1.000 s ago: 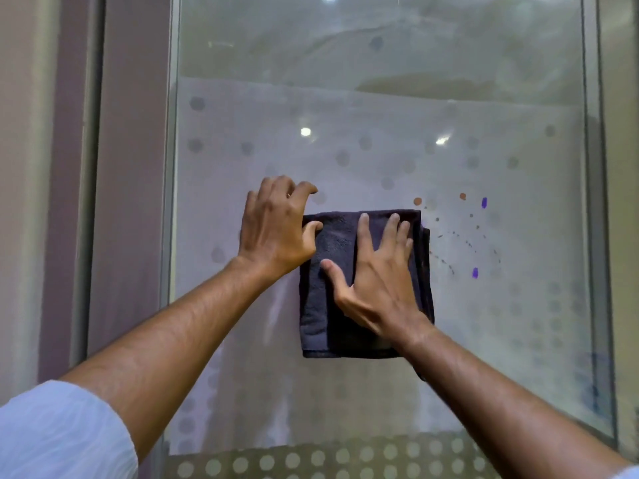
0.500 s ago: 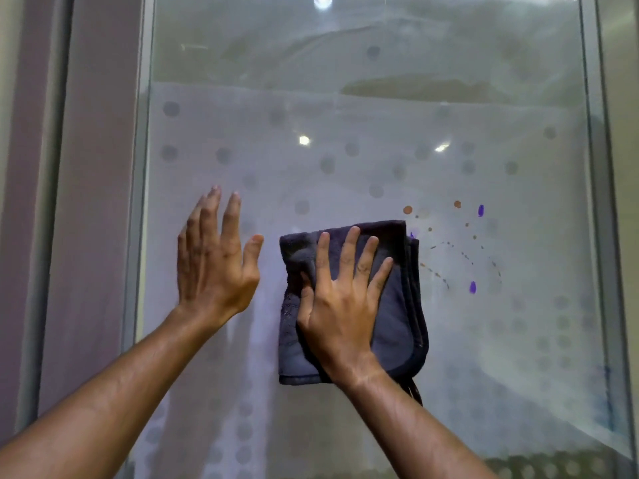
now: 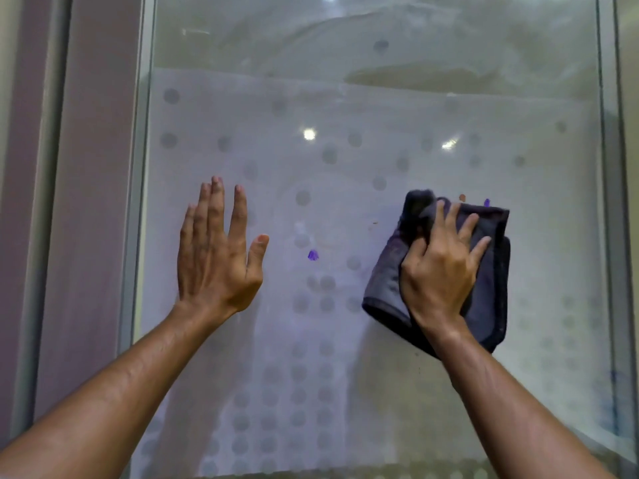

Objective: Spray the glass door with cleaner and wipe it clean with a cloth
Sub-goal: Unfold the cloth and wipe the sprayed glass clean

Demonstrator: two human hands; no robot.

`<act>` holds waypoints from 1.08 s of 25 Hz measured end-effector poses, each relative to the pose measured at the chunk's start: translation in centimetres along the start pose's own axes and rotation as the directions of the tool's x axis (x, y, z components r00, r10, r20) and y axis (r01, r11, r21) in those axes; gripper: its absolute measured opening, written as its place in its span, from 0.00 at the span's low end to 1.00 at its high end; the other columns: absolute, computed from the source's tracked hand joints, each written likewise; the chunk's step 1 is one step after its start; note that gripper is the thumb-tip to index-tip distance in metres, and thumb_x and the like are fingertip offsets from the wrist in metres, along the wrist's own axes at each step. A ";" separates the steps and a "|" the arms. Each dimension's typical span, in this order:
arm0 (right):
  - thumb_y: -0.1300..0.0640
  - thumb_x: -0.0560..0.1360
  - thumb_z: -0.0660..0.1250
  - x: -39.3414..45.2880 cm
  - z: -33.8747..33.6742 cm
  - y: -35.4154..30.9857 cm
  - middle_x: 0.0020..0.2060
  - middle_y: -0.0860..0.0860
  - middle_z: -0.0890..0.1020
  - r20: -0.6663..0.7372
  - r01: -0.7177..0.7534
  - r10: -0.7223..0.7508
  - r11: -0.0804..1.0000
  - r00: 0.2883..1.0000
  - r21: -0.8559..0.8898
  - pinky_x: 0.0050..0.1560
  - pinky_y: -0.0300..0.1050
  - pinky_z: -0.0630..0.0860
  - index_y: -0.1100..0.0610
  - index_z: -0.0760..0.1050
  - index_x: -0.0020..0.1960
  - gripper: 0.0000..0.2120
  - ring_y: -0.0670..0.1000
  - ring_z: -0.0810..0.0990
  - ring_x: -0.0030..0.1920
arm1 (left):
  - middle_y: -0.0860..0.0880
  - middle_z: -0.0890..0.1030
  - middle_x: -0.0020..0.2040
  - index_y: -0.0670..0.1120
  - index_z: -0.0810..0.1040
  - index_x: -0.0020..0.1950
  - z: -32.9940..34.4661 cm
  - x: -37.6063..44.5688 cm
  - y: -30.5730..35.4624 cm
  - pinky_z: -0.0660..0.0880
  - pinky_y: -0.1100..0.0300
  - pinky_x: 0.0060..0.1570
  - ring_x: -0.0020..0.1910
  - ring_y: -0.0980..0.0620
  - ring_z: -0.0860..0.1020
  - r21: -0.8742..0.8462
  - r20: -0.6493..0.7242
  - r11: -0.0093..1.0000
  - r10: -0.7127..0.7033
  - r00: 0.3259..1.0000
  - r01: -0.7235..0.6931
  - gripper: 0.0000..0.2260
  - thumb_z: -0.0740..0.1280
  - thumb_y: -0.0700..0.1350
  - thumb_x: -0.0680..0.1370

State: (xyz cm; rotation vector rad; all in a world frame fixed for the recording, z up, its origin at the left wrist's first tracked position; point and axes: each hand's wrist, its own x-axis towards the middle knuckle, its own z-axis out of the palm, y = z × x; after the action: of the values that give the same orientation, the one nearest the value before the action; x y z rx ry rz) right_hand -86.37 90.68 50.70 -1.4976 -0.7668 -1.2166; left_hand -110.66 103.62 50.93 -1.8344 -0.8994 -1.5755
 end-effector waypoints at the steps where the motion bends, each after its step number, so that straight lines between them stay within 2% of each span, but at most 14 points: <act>1: 0.58 0.74 0.56 1.0 0.2 -0.7 0.74 0.61 0.65 -0.011 -0.028 0.028 0.999 1.000 0.032 0.72 0.73 0.52 0.61 0.62 0.75 0.30 0.67 0.59 0.75 | 0.40 0.46 0.80 0.46 0.47 0.80 0.1 0.0 0.1 0.45 0.48 0.77 0.79 0.45 0.44 0.006 -0.005 1.000 0.002 1.000 -0.002 0.33 0.52 0.56 0.78; 3: 0.58 0.73 0.56 2.3 0.5 -2.5 0.75 0.59 0.66 -0.011 -0.012 0.012 0.998 1.000 0.064 0.73 0.72 0.49 0.59 0.63 0.75 0.30 0.65 0.58 0.76 | 0.40 0.46 0.80 0.46 0.46 0.80 0.2 0.0 0.2 0.45 0.48 0.77 0.79 0.44 0.44 0.014 -0.015 1.000 0.004 1.000 -0.004 0.33 0.51 0.56 0.78; 6: 0.59 0.71 0.58 1.9 0.8 -5.1 0.73 0.58 0.68 0.010 0.213 -0.214 0.975 0.977 0.066 0.73 0.71 0.51 0.59 0.66 0.74 0.31 0.63 0.61 0.75 | 0.40 0.45 0.80 0.45 0.45 0.80 0.3 -0.1 0.4 0.45 0.47 0.77 0.79 0.44 0.44 0.023 -0.013 1.000 0.006 1.000 -0.006 0.33 0.50 0.57 0.78; 11: 0.59 0.71 0.62 -6.0 -0.1 -4.9 0.72 0.59 0.69 0.071 0.577 -0.582 0.813 0.810 0.081 0.71 0.67 0.61 0.60 0.70 0.71 0.28 0.61 0.65 0.74 | 0.40 0.45 0.80 0.46 0.46 0.80 0.0 0.0 0.2 0.43 0.50 0.77 0.79 0.44 0.44 -0.001 -0.007 1.000 0.009 1.000 -0.009 0.33 0.51 0.57 0.79; 13: 0.60 0.71 0.61 -7.5 -0.7 -2.1 0.73 0.58 0.69 0.083 0.590 -0.590 0.807 0.803 0.032 0.71 0.66 0.62 0.60 0.70 0.71 0.28 0.60 0.65 0.74 | 0.40 0.46 0.80 0.46 0.47 0.80 -0.1 0.0 0.1 0.44 0.49 0.77 0.79 0.44 0.44 -0.006 0.002 1.000 0.010 1.000 -0.009 0.33 0.51 0.58 0.79; 16: 0.62 0.71 0.59 -5.8 -0.7 -0.3 0.72 0.58 0.70 0.026 0.404 -0.404 0.915 0.914 0.016 0.72 0.65 0.60 0.60 0.69 0.72 0.29 0.59 0.66 0.74 | 0.40 0.45 0.80 0.46 0.46 0.80 -0.2 -0.1 0.2 0.43 0.49 0.77 0.79 0.45 0.43 -0.001 0.008 1.000 0.006 1.000 -0.006 0.33 0.50 0.57 0.79; 18: 0.62 0.71 0.58 -3.9 -0.2 -2.2 0.71 0.58 0.71 -0.014 0.284 -0.284 0.956 0.959 0.070 0.73 0.66 0.58 0.60 0.69 0.72 0.29 0.60 0.66 0.74 | 0.40 0.45 0.80 0.46 0.45 0.80 -0.2 0.0 0.2 0.43 0.49 0.77 0.79 0.45 0.43 0.015 0.010 1.000 0.007 1.000 -0.007 0.33 0.50 0.57 0.79; 20: 0.62 0.70 0.60 -2.5 0.4 -5.0 0.71 0.59 0.72 -0.018 0.235 -0.235 0.965 0.972 0.118 0.73 0.68 0.57 0.61 0.70 0.71 0.28 0.61 0.66 0.73 | 0.40 0.44 0.80 0.46 0.44 0.80 -0.2 -0.1 0.3 0.42 0.49 0.77 0.79 0.45 0.42 0.022 0.016 1.000 0.009 1.000 -0.009 0.33 0.50 0.57 0.79; 23: 0.60 0.72 0.64 -2.4 0.7 -8.1 0.70 0.59 0.72 -0.012 0.373 -0.376 0.917 0.927 0.139 0.72 0.67 0.58 0.60 0.71 0.70 0.26 0.59 0.68 0.73 | 0.40 0.44 0.80 0.46 0.44 0.80 -0.1 -0.1 0.4 0.41 0.50 0.77 0.79 0.45 0.42 0.027 0.016 1.000 0.007 1.000 -0.008 0.33 0.49 0.57 0.79; 25: 0.60 0.72 0.64 -4.5 0.6 -8.6 0.71 0.59 0.72 0.014 0.518 -0.528 0.838 0.849 0.171 0.75 0.62 0.56 0.60 0.72 0.70 0.25 0.59 0.67 0.73 | 0.40 0.44 0.80 0.46 0.45 0.80 -0.2 -0.1 0.2 0.41 0.50 0.76 0.79 0.44 0.42 0.028 0.019 0.999 0.018 1.000 -0.018 0.32 0.48 0.57 0.79; 27: 0.64 0.71 0.64 -7.5 0.0 -7.2 0.70 0.62 0.71 0.056 0.612 -0.644 0.747 0.763 0.261 0.77 0.54 0.54 0.63 0.73 0.68 0.25 0.61 0.66 0.73 | 0.40 0.44 0.80 0.46 0.45 0.80 -0.2 -0.1 0.0 0.41 0.51 0.76 0.79 0.45 0.43 0.023 0.023 0.999 0.031 0.999 -0.031 0.31 0.48 0.56 0.80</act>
State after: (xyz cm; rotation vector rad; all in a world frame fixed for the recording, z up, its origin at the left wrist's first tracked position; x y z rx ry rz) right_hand -95.02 93.61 45.81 -1.1648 -1.5519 -1.4518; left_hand -110.78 103.40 50.91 -1.8450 -0.8920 -1.5219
